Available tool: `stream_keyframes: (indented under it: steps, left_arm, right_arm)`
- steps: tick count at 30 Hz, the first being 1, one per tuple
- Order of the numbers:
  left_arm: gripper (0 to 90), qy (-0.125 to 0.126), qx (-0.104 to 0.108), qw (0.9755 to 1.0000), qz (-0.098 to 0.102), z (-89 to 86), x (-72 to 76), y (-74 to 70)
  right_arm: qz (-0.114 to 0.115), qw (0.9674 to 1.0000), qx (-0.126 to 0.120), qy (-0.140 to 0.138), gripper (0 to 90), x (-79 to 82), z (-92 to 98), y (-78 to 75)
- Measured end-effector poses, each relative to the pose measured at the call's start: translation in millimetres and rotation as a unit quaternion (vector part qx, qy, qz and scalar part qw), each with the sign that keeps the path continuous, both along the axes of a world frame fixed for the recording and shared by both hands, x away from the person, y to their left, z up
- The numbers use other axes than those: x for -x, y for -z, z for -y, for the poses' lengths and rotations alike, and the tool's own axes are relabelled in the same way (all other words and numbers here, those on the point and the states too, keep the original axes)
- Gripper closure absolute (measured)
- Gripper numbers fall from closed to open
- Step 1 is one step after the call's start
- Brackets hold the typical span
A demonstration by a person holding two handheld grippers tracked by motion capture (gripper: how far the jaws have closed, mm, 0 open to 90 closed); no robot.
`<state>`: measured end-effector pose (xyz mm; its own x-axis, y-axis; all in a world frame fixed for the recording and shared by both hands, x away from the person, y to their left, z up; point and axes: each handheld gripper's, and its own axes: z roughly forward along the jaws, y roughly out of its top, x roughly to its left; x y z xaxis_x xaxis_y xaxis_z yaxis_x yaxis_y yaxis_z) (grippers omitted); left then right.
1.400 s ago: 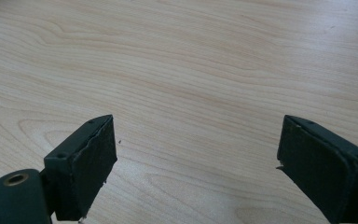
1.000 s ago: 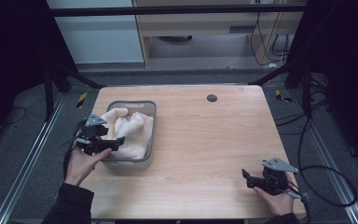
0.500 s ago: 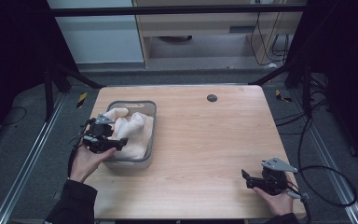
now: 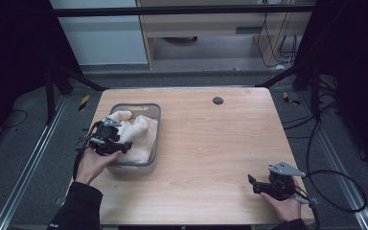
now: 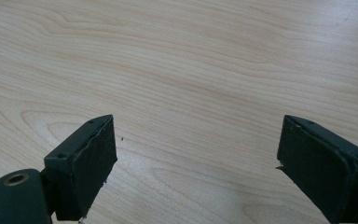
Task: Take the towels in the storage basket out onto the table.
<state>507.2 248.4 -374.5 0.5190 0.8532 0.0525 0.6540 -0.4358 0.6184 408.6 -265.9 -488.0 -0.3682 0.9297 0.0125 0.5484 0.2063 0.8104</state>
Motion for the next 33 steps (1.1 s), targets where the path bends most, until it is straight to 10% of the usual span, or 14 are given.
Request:
stream_keyframes:
  steps: [33]
  left_arm:
    - [67.2, -0.014, 0.0, 0.9998, -0.01, 1.9, -4.9, 7.6]
  right_arm:
    - [-0.008, 0.9999, 0.003, -0.006, 11.6, -1.2, -0.5, 1.1]
